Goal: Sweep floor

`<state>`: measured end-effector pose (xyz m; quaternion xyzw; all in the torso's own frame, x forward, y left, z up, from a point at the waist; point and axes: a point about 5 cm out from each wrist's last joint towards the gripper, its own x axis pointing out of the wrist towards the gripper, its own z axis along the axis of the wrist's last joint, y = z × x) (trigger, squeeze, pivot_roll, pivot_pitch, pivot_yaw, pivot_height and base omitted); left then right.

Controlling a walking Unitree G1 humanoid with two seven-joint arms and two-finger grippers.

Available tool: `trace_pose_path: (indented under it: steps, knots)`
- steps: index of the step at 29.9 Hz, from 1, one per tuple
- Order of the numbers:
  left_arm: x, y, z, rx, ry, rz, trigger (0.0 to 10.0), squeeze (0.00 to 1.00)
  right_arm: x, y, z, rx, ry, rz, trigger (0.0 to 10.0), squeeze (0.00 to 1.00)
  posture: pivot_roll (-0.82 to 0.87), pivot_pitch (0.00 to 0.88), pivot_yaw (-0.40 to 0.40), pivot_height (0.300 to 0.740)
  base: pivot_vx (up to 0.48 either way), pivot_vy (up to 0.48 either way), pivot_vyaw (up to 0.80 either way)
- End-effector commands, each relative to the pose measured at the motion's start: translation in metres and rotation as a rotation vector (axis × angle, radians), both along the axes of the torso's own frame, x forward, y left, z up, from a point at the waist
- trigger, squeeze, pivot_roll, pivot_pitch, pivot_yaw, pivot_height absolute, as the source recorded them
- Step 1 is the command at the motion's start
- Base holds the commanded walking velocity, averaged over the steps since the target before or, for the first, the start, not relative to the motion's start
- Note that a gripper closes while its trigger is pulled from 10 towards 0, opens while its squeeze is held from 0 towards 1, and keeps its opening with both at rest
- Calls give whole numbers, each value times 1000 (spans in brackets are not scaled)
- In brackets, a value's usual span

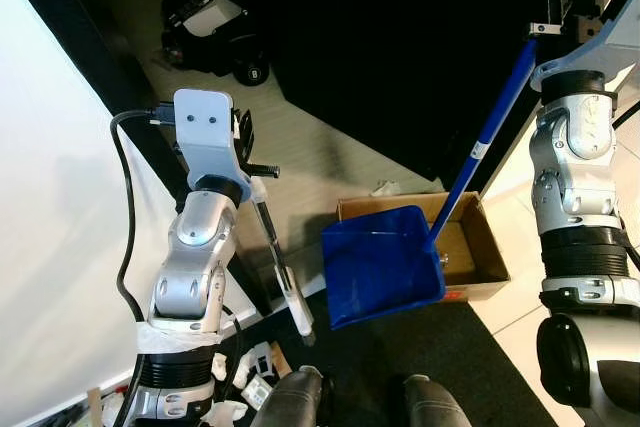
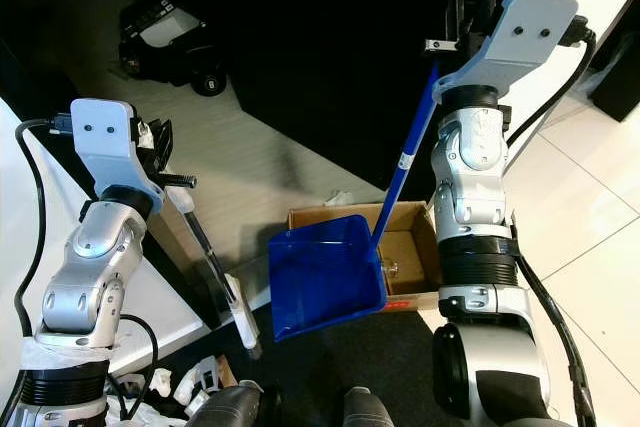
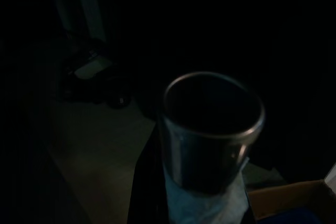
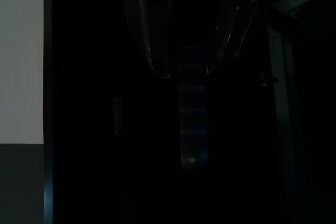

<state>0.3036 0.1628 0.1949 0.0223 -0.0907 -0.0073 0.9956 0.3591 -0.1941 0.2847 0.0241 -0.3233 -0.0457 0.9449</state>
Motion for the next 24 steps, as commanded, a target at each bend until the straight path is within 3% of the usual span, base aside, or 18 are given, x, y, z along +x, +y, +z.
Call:
trace_pose_path:
  steps: [1, 24]
  knots:
    - [-4, 0, 8, -9, -41, 7, 10000, 0, -4, -2, 5, 9, -26, -2, 10000, 0, 51, 89, 28, 740, -262, 0, 0]
    - [-3, 1, 6, -7, -31, 15, 10000, 0, -4, -1, 4, 7, -21, -3, 10000, 0, 51, 90, 28, 740, -323, 0, 0]
